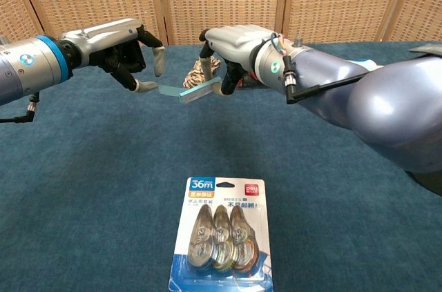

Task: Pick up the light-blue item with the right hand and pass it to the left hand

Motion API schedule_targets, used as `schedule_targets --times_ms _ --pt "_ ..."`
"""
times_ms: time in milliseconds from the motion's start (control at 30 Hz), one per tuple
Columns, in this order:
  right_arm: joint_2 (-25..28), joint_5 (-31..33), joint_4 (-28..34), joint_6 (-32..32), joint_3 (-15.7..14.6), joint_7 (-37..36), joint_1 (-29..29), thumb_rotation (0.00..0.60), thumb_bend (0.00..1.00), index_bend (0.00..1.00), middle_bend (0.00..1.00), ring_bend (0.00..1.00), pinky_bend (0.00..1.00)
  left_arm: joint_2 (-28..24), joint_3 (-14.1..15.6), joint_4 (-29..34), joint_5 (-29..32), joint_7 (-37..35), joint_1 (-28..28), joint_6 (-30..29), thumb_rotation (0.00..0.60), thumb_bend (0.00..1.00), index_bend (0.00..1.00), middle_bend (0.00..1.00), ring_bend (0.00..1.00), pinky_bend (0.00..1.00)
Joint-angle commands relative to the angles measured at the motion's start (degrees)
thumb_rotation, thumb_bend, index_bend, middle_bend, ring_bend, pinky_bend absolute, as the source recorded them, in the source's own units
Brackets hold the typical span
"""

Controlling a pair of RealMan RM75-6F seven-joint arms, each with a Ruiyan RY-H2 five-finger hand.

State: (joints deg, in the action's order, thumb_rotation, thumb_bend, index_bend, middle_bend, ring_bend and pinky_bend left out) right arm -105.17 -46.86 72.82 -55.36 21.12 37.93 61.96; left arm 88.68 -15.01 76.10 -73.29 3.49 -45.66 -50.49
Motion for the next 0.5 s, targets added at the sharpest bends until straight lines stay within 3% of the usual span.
schedule_targets --times_ms 33,500 --pt "0.01 0.13 -0.09 -0.01 -0.02 -0.09 0.06 0.6 0.57 0.64 0.04 0.0 0.0 -0.49 0.01 0.6 0.68 0.31 0.09 -0.12 0.6 0.32 0.55 1.0 0.98 0.9" --pt "-0.01 0.63 0.2 -0.6 -0.53 0.09 0.46 0.6 0.57 0.64 0.04 0.0 0.0 1.11 0.73 -0.77 2.48 1.07 -0.94 -0.13 0.6 0.32 0.55 1.0 0.98 0.9"
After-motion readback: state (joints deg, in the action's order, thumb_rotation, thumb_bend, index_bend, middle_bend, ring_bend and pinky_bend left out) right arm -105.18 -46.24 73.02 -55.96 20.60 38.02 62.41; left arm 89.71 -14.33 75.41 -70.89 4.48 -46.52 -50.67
